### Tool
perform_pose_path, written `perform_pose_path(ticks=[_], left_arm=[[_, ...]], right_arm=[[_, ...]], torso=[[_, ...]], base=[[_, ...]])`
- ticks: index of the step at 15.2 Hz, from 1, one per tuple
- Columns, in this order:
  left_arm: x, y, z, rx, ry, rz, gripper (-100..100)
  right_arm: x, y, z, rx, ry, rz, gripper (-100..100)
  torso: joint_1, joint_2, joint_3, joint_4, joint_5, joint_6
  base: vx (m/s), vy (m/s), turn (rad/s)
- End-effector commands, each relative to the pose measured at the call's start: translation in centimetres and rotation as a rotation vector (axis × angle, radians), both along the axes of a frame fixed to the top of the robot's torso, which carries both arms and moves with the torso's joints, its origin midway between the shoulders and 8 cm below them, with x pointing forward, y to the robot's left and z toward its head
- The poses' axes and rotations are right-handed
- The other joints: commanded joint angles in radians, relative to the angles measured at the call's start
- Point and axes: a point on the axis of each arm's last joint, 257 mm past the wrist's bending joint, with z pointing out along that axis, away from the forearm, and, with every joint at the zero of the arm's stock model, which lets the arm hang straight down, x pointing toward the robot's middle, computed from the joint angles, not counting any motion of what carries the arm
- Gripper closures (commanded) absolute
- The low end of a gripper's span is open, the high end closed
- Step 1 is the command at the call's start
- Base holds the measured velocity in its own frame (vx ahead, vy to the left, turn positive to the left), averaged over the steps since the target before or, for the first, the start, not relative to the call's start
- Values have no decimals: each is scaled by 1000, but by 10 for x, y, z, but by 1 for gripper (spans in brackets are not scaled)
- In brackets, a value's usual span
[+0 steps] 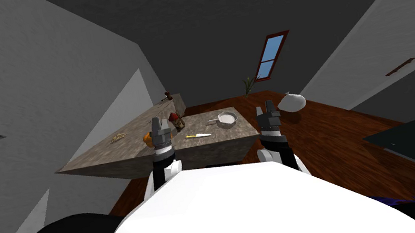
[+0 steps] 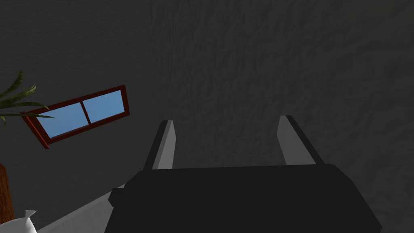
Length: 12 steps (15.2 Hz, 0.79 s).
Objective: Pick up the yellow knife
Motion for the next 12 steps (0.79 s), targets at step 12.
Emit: perform_pose_path(ticks=[12], left_arm=[[107, 5, -66, -38, 249, -53, -100]], right_arm=[[0, 0, 0, 0, 0, 0, 0]], torso=[[-1, -1, 0, 0, 0, 0]], base=[[-4, -18, 2]])
